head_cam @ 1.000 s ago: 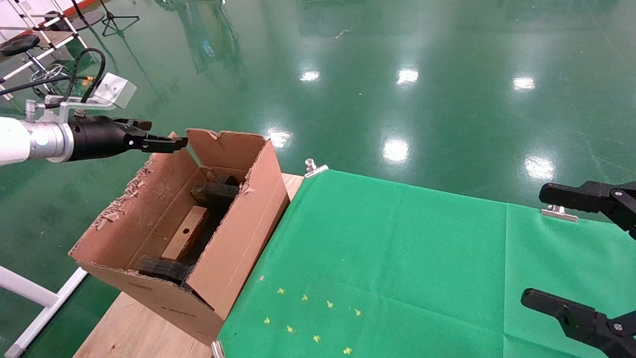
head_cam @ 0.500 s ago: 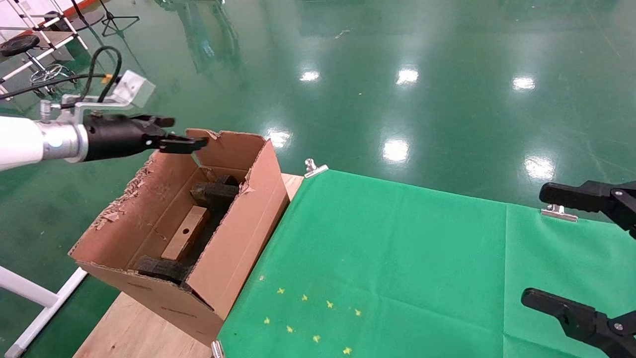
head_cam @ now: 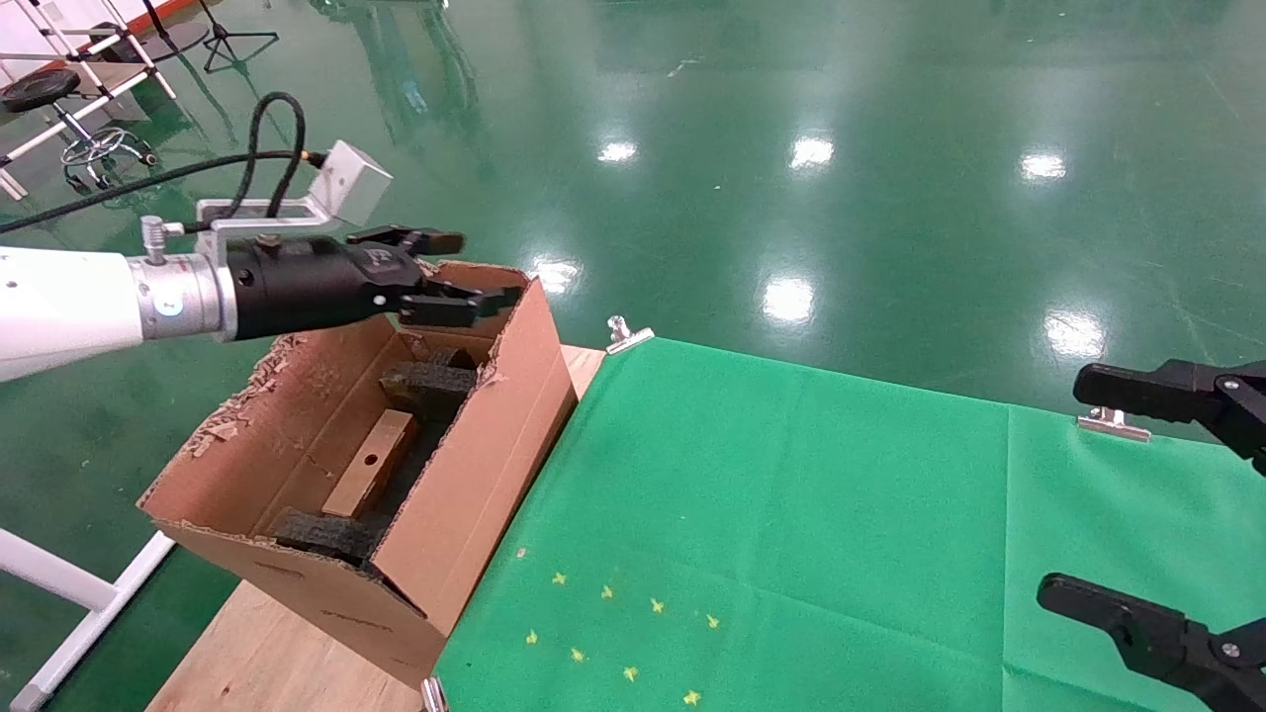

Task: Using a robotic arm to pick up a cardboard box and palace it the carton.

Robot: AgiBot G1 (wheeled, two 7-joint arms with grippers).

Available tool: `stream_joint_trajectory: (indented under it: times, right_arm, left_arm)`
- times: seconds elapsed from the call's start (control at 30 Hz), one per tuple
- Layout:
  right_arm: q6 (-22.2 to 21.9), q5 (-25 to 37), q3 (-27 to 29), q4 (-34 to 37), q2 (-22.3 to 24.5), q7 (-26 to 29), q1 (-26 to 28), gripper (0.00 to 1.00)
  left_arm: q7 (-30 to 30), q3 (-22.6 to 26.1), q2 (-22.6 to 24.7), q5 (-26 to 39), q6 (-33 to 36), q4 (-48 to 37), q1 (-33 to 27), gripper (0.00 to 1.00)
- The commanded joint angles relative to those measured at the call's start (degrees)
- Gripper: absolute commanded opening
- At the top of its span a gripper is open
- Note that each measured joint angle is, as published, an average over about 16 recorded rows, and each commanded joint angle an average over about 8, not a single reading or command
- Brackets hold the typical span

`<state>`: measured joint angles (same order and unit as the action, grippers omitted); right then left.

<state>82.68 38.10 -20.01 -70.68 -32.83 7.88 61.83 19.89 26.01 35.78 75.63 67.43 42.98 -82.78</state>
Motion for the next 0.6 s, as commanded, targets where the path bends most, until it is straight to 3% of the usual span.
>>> stream_joint_trajectory:
  times: [0.03, 0.6]
  right_arm:
    - [0.0, 0.0, 0.0, 0.0, 0.0, 0.0, 0.0, 1.0]
    - [0.0, 0.0, 0.0, 0.0, 0.0, 0.0, 0.0, 1.0]
  left_arm:
    - [-0.5, -0.5, 0.0, -1.8, 1.0, 1.7, 1.2, 1.0]
    - [-4.7, -5.1, -0.4, -17.3, 9.4, 15.7, 10.9, 1.0]
